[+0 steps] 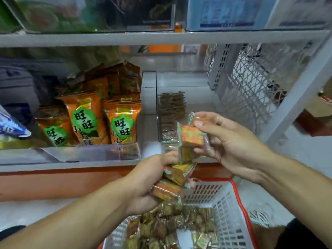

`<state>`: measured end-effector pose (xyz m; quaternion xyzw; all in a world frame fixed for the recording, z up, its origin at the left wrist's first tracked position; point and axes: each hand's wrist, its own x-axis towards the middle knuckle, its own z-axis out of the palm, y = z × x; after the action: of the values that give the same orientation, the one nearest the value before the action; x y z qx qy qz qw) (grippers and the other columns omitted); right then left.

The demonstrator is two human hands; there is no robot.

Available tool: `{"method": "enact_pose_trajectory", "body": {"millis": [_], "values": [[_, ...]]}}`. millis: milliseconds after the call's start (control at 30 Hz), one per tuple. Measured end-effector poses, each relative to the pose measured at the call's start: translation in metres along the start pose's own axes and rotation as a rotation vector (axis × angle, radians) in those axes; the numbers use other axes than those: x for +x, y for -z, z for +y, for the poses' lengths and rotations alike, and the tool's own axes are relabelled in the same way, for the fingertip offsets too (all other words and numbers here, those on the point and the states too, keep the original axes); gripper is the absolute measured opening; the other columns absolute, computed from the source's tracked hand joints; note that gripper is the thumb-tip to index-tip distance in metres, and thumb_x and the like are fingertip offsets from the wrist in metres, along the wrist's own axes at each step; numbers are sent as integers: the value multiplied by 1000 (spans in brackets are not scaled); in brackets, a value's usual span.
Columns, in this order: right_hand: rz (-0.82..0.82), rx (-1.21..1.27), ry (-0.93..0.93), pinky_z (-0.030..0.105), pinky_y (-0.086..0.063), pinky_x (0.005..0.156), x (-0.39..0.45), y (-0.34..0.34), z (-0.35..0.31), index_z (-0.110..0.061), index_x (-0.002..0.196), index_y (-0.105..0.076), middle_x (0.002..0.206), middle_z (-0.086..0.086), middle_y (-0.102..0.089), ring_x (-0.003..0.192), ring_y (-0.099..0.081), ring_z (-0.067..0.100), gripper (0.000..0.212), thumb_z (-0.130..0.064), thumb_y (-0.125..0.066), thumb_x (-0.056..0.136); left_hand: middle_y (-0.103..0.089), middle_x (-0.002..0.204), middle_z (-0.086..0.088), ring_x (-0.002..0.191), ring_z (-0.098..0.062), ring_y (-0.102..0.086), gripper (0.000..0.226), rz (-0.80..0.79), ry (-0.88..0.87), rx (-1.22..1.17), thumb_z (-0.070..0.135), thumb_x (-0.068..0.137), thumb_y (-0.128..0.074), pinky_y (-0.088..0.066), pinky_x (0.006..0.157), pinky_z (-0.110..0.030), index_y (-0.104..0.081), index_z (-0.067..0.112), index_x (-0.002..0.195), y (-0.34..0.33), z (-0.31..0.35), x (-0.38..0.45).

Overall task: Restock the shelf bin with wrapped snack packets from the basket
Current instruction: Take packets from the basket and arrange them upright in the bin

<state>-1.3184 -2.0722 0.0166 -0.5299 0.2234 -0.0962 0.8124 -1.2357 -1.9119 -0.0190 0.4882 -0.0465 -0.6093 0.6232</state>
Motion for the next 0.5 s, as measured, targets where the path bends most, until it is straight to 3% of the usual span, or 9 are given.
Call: {"method": "enact_pose_trajectory", "body": {"millis": [100, 200, 300, 433, 500], "values": [[-8, -287, 341, 24, -57, 63, -3, 0, 13, -28, 95, -72, 88, -6, -72, 76, -66, 9, 21, -21, -78, 77, -73, 94, -13, 61, -28, -67, 40, -90, 79, -176, 44, 89, -60, -49, 45, -25, -81, 13, 102, 1, 7, 0], [-144, -528, 556, 27, -60, 72, -10, 0, 26, -27, 105, -68, 102, -5, -71, 86, -71, 18, 23, -15, -76, 87, -71, 93, -14, 68, -27, -68, 65, -219, 148, -232, 69, 88, -63, -53, 47, -27, -78, 11, 113, 11, 14, -1], [-245, -495, 554, 38, -63, 58, -17, -2, 30, -29, 114, -65, 109, -2, -68, 84, -70, 38, 26, -22, -72, 90, -71, 89, -13, 73, -24, -69, 51, -258, 118, -152, 57, 86, -68, -53, 48, -26, -79, 13, 110, 15, 16, -5], [-227, -464, 476, 39, -61, 53, -16, -1, 33, -26, 114, -66, 108, 5, -69, 74, -70, 37, 27, -29, -75, 89, -74, 86, -15, 71, -24, -72, 38, -212, 116, -173, 41, 78, -72, -55, 45, -25, -82, 11, 100, 17, 15, -7], [-211, -450, 444, 39, -61, 52, -15, -1, 36, -25, 114, -67, 107, 7, -69, 69, -71, 35, 28, -29, -76, 88, -74, 84, -15, 69, -24, -72, 32, -180, 98, -186, 37, 85, -71, -54, 45, -25, -82, 11, 99, 16, 11, -7]]}}
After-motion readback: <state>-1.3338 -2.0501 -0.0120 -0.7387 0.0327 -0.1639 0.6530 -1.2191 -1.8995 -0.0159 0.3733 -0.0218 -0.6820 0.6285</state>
